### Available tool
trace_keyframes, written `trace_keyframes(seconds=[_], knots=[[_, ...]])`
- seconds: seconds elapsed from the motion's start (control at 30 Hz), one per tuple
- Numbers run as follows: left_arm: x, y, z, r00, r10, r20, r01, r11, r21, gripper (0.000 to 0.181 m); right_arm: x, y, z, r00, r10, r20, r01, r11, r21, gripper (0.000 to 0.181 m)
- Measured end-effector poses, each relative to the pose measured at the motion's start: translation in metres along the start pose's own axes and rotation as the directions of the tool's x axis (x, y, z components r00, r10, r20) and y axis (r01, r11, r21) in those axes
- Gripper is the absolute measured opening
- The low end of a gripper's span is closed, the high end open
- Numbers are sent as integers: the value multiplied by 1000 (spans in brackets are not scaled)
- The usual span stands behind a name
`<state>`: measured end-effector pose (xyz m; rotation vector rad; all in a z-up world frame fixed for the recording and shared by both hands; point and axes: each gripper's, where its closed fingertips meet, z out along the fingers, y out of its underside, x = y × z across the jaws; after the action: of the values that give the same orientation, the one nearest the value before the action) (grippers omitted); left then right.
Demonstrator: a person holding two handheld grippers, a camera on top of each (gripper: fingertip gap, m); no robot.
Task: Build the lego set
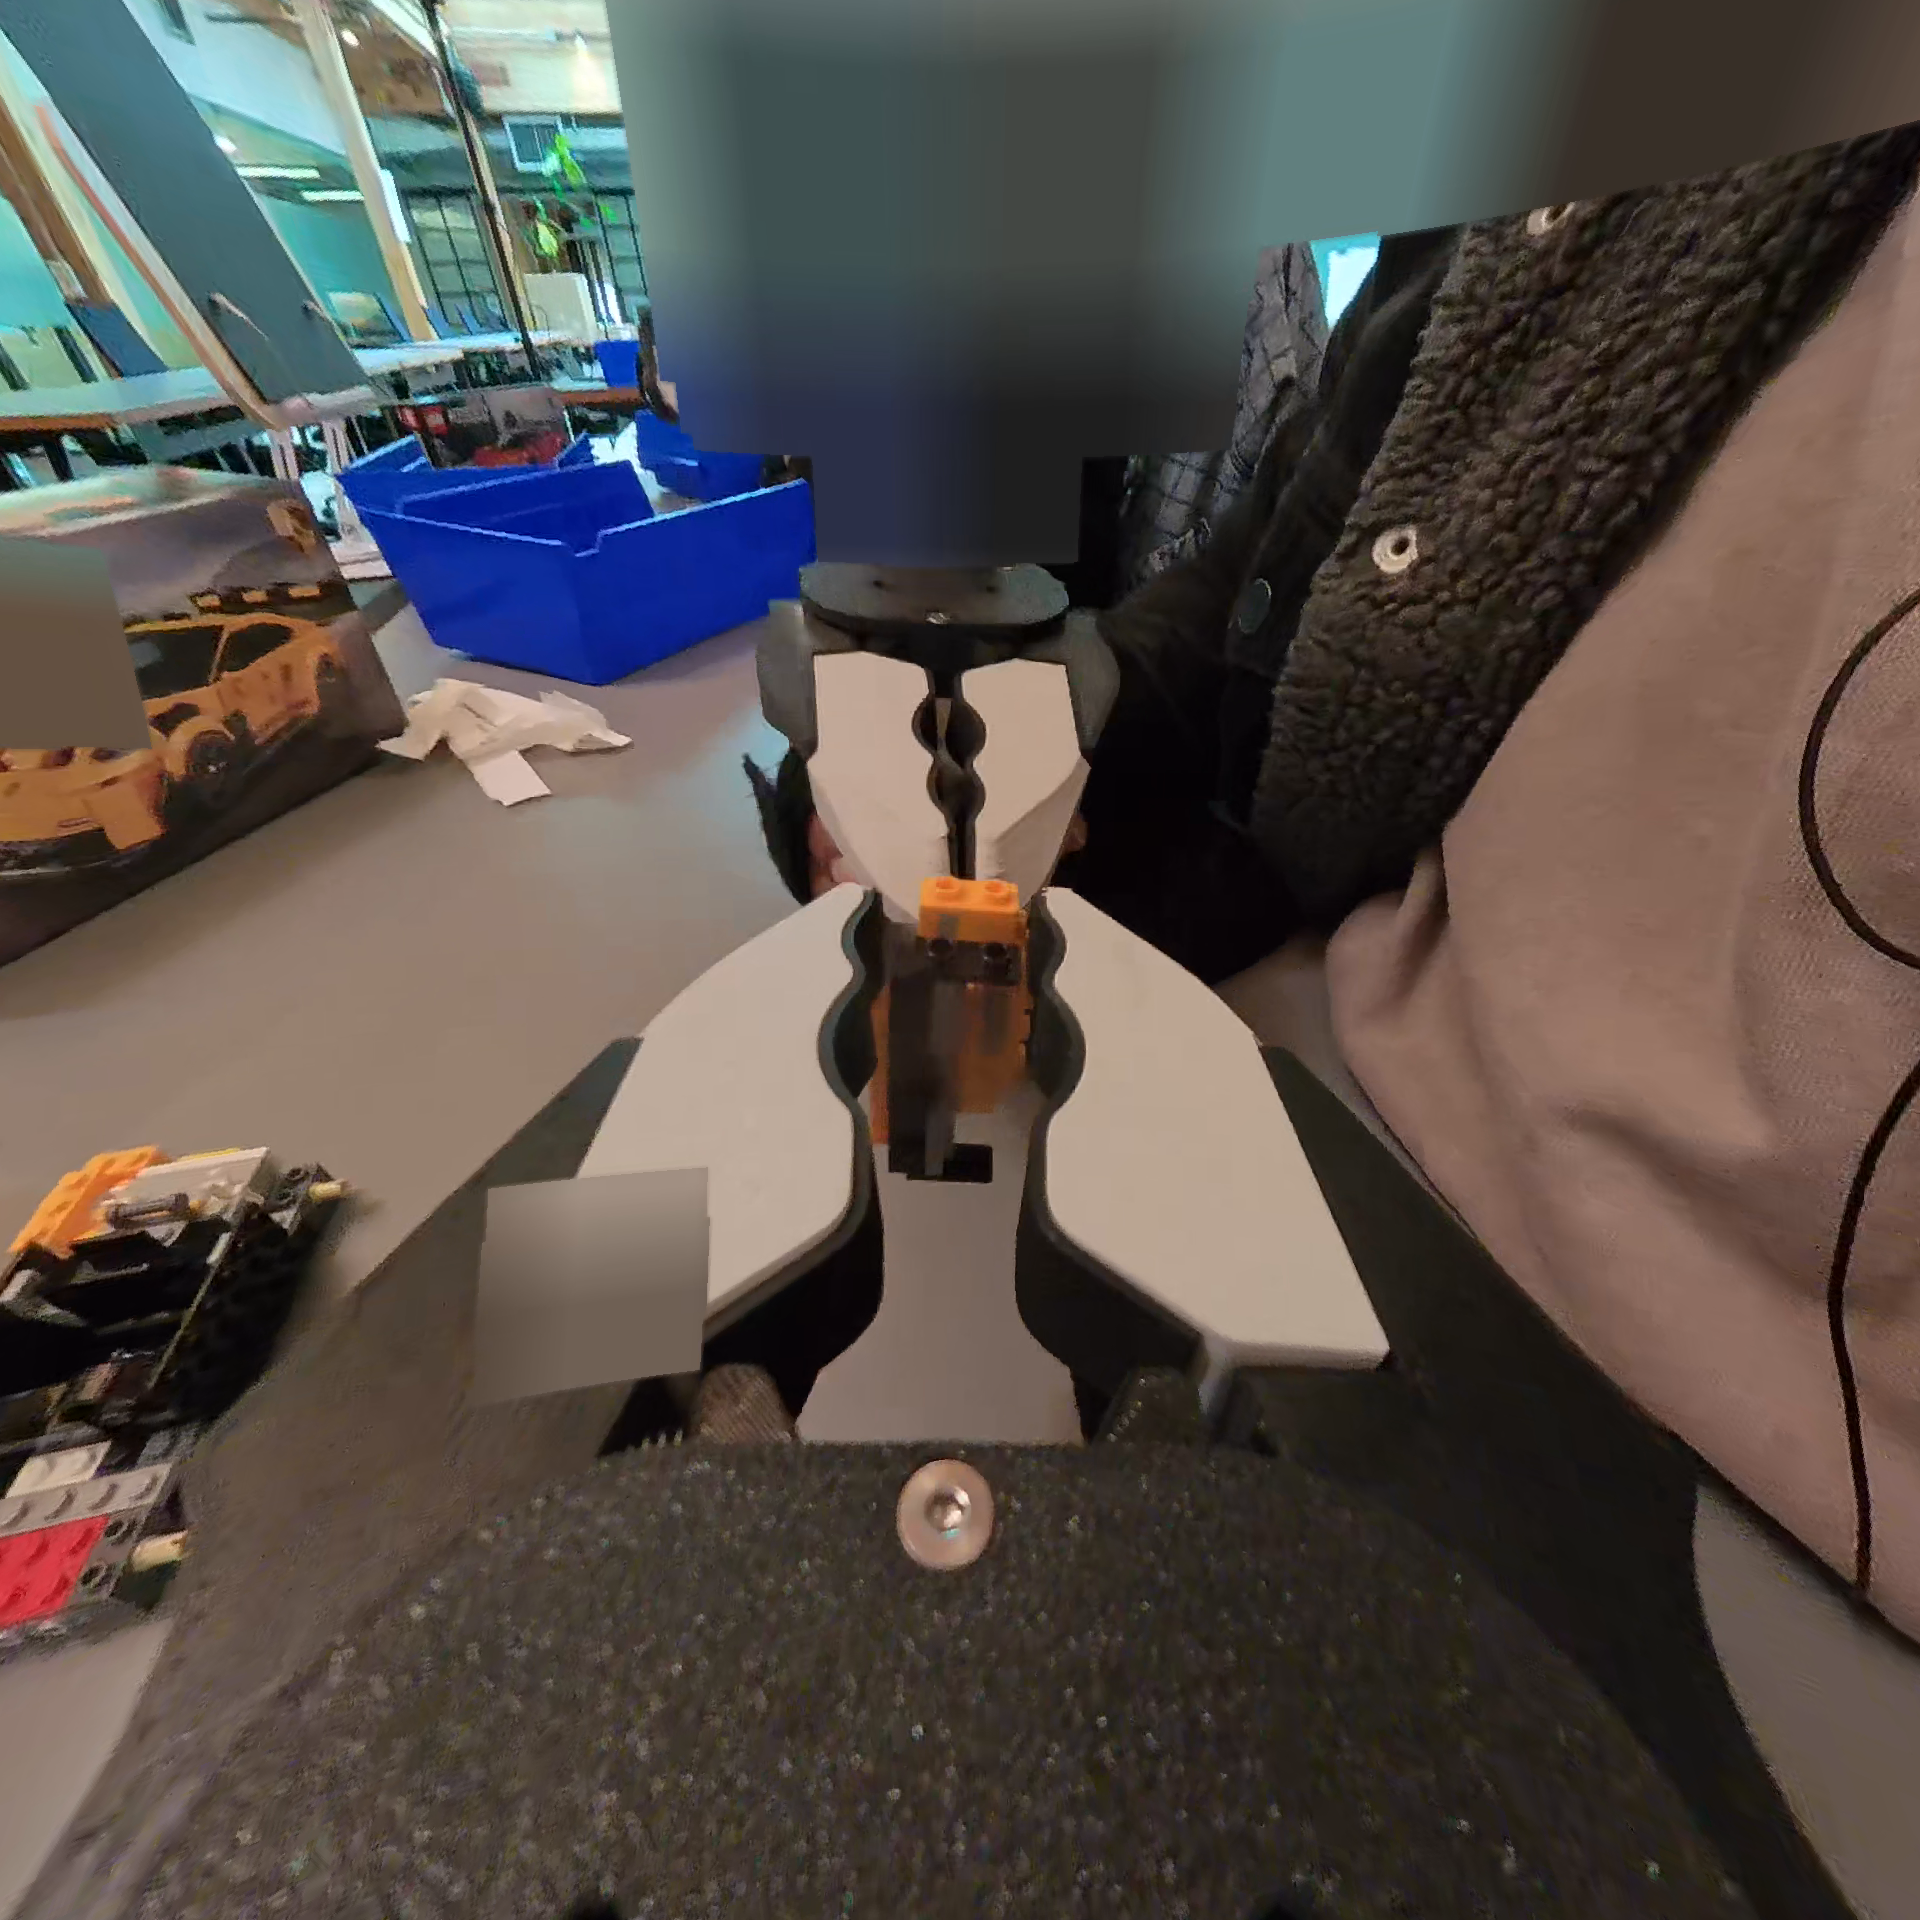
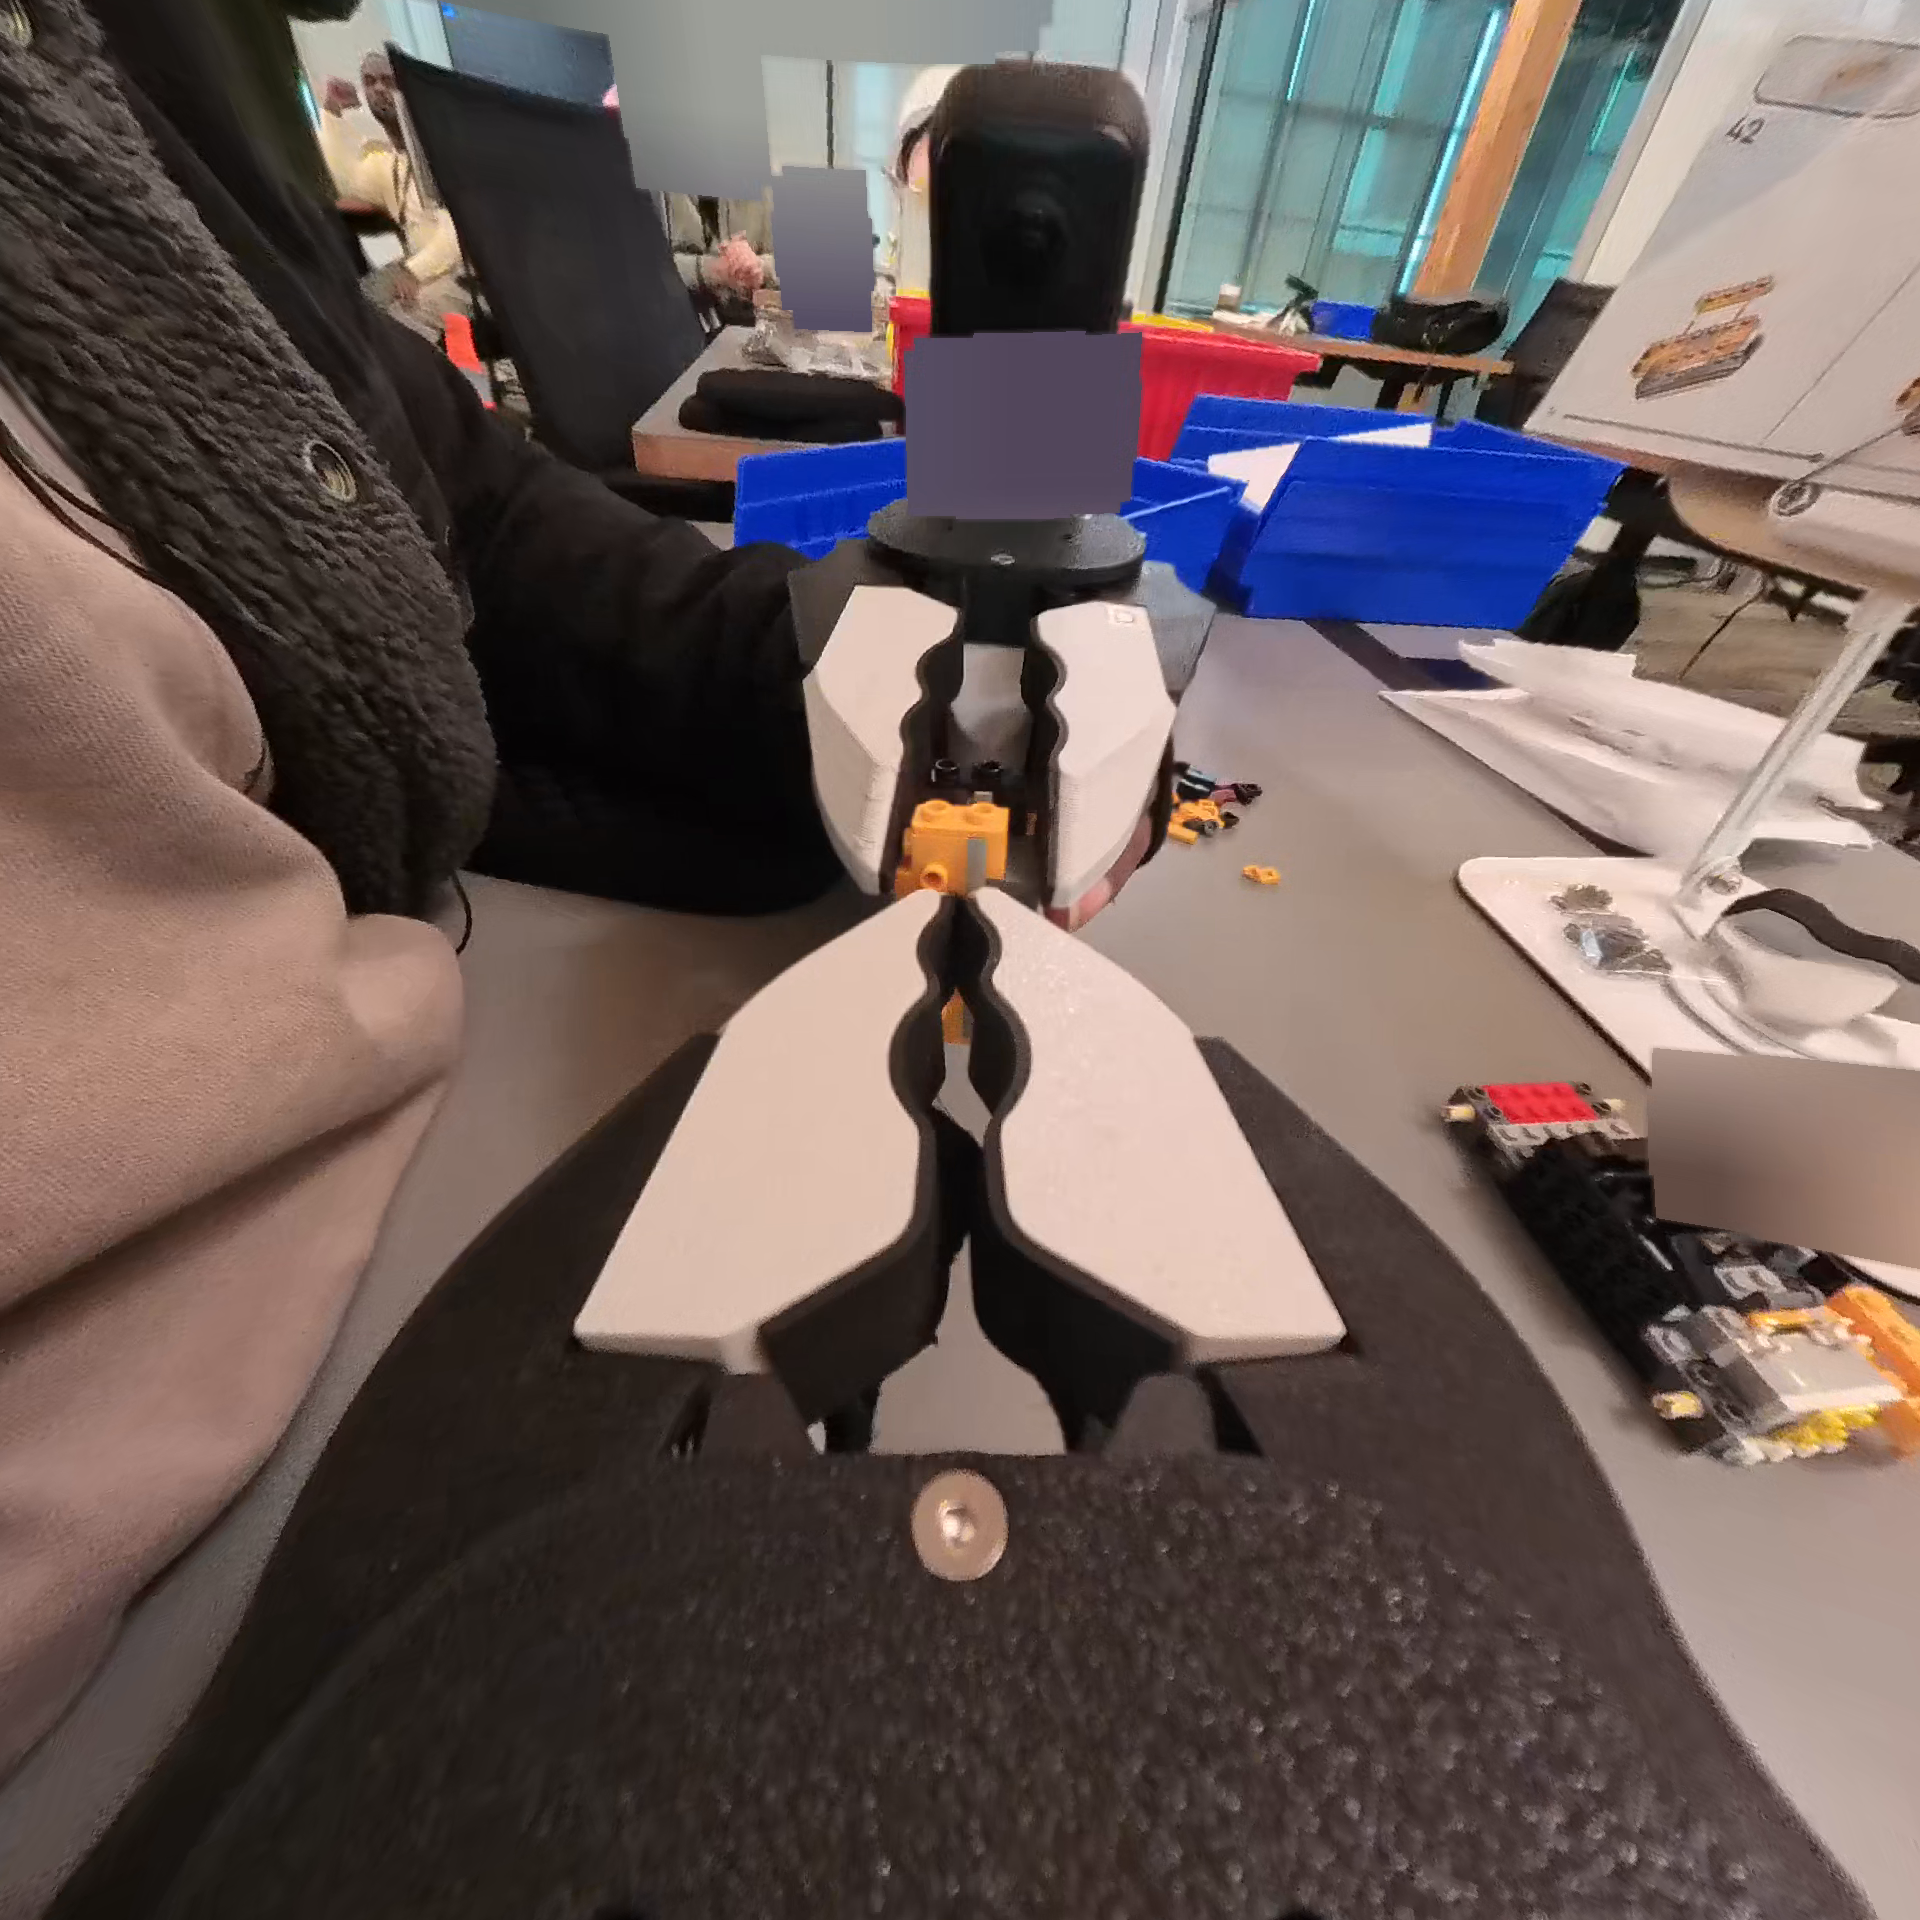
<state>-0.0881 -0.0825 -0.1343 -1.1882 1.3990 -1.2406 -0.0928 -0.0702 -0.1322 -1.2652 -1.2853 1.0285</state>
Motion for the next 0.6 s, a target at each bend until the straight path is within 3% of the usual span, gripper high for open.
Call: trace_keyframes(seconds=[0.13,0.27,0.37,0.53,0.6], knots=[[-4,-1,-2,1000,2,21,-2,1000,5,26,-2,3,5,1000,-1,-17,1,1000,5,0],[-8,-14,-12,1000,-15,23,12,994,112,26,-3,0,8,1000,16,-22,-15,999,33,37],[-7,-26,-19,999,-42,-13,44,975,219,26,1,1,15,995,-21,-94,22,1000,12,49],[-6,-32,-18,1000,-26,-7,27,956,291,26,2,-6,29,982,-80,-174,69,995,-68,52],[-5,-30,-14,1000,-10,3,9,960,280,26,0,-7,29,975,-106,-194,92,993,-77,40]])
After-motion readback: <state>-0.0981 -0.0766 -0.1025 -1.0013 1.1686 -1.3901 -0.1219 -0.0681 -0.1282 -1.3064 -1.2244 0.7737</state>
